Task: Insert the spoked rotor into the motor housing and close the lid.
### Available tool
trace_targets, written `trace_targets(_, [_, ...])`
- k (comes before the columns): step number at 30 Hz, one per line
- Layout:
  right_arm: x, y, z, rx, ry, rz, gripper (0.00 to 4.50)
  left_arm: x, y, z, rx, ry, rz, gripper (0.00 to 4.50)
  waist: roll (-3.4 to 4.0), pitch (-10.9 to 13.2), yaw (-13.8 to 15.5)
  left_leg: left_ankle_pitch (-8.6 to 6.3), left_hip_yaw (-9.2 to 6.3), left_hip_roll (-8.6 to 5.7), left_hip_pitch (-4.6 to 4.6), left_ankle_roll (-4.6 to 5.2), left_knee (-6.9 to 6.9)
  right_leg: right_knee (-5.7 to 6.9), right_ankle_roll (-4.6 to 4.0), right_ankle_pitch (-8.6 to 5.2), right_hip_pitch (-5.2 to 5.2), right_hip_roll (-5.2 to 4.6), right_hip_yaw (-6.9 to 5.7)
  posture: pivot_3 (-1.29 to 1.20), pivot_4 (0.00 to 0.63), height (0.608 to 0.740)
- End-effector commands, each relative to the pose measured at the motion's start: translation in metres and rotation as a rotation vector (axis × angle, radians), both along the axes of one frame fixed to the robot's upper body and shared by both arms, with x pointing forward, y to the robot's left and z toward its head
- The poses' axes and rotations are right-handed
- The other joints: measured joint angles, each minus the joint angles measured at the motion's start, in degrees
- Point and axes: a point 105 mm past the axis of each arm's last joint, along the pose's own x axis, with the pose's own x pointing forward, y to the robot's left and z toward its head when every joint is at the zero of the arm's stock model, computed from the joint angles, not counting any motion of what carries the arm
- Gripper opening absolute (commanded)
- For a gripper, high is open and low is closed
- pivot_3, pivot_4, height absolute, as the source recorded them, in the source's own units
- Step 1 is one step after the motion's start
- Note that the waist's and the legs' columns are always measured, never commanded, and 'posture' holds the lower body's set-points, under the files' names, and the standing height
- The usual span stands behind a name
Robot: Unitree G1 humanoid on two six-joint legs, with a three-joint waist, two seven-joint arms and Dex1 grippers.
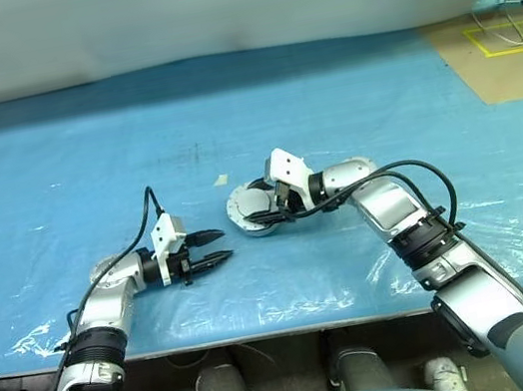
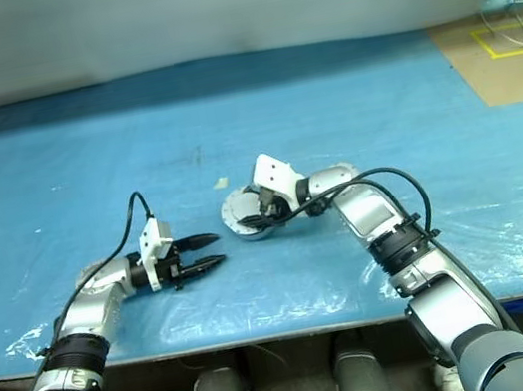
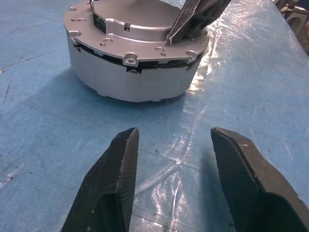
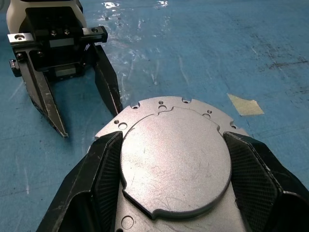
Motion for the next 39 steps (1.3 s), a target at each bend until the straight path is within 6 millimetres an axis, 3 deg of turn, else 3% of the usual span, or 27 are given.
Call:
trace_targets(1, [0.001, 0.005, 0.015, 0.017, -0.057, 0.028, 2.96, -0.001, -0.003, 0.0, 0.002, 0.0, -0.011, 2.48, 0.0, 0.0, 0.0, 0.0, 0.0, 0.0, 0.0, 0.0, 0.0, 0.0, 0.0, 0.0, 0.0, 0.0, 0.0, 0.0, 0.15, 0.74])
trace_targets(25, [0.01, -0.009, -0.019, -0.064, -0.017, -0.025, 2.96, -0.001, -0.002, 0.001, -0.004, 0.002, 0.004, 2.48, 0.0, 0.0, 0.0, 0.0, 0.0, 0.01, 0.13, 0.01, 0.04, 0.08, 0.0, 0.0, 0.1, 0.0, 0.01, 0.0, 0.15, 0.74])
trace_targets(33, [0.006, -0.012, -0.026, -0.08, 0.0, -0.015, 2.96, 0.012, 0.002, 0.018, -0.109, 0.013, 0.08, 2.48, 0.0, 0.0, -0.1, 0.0, 0.0, 0.01, 0.18, 0.01, 0.04, 0.07, 0.0, 0.0, 0.16, 0.0, 0.02, 0.0, 0.15, 0.74])
trace_targets(39, [0.006, -0.014, -0.025, -0.083, -0.001, -0.021, 2.96, 0.025, 0.01, 0.037, -0.186, -0.01, 0.122, 0.58, 0.0, 0.0, 0.0, 0.0, 0.0, 0.01, 0.16, 0.01, 0.04, 0.06, -0.01, 0.0, 0.16, 0.01, 0.01, 0.0, 0.15, 0.74])
